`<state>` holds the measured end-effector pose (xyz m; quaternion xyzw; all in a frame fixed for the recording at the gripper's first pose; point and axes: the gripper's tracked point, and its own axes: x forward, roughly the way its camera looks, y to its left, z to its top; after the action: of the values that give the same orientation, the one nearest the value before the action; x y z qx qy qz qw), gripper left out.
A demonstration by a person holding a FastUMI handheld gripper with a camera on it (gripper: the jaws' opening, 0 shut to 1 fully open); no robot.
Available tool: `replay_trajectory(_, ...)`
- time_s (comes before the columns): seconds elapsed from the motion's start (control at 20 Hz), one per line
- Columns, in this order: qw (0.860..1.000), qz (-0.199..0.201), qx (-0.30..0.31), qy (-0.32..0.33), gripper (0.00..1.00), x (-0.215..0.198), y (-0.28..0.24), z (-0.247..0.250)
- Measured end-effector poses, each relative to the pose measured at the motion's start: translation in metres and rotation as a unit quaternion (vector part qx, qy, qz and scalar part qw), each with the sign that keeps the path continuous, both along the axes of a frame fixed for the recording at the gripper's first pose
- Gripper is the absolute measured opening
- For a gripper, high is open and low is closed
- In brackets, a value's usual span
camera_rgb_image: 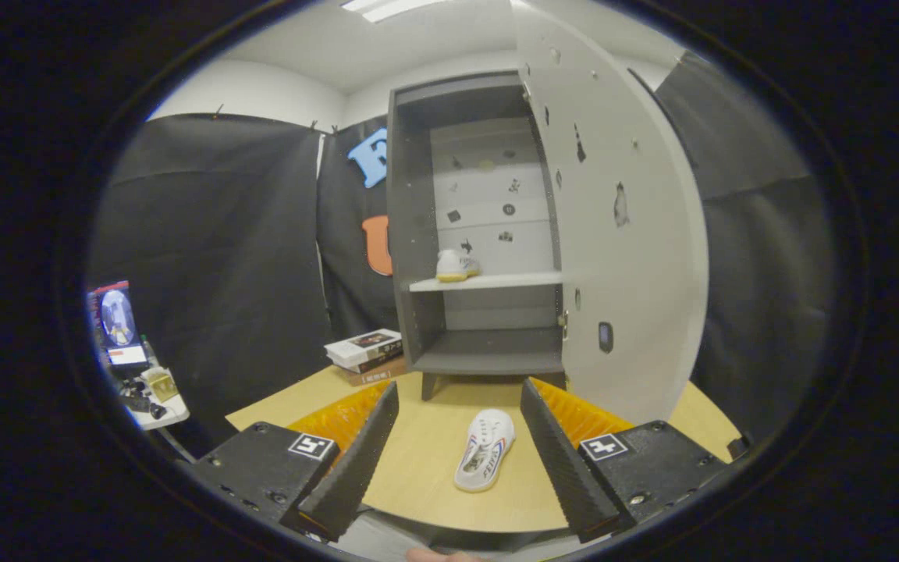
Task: Open the shoe cabinet door, grab the shoes and put them into the shoe cabinet, then close the shoe cabinet door.
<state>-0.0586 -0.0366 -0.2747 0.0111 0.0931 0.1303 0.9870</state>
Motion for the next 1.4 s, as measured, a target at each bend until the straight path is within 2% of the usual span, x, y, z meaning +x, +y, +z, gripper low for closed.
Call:
replay_trajectory(0.3, 0.996, -0.019, -0.018, 0.09, 0.99, 0.068, 0.027, -0.102)
replay_trajectory(0.4, 0.992, -0.05, -0.026, 0.114, 0.98, 0.087, 0.026, -0.13)
replay_trajectory(0.6, 0.984, -0.091, -0.036, 0.148, 0.91, 0.114, 0.03, -0.166)
replay_trajectory(0.9, 0.975, -0.102, -0.003, 0.195, 0.87, 0.133, 0.045, -0.2)
replay_trajectory(1.05, 0.969, -0.109, 0.001, 0.22, 0.66, 0.139, 0.045, -0.213)
replay_trajectory(1.25, 0.966, -0.144, 0.02, 0.212, 0.46, 0.159, 0.032, -0.223)
replay_trajectory(1.3, 0.969, -0.134, 0.03, 0.205, 0.42, 0.167, 0.035, -0.223)
replay_trajectory(1.35, 0.973, -0.123, 0.035, 0.192, 0.32, 0.169, 0.035, -0.224)
replay_trajectory(1.4, 0.976, -0.119, 0.041, 0.178, 0.31, 0.171, 0.032, -0.223)
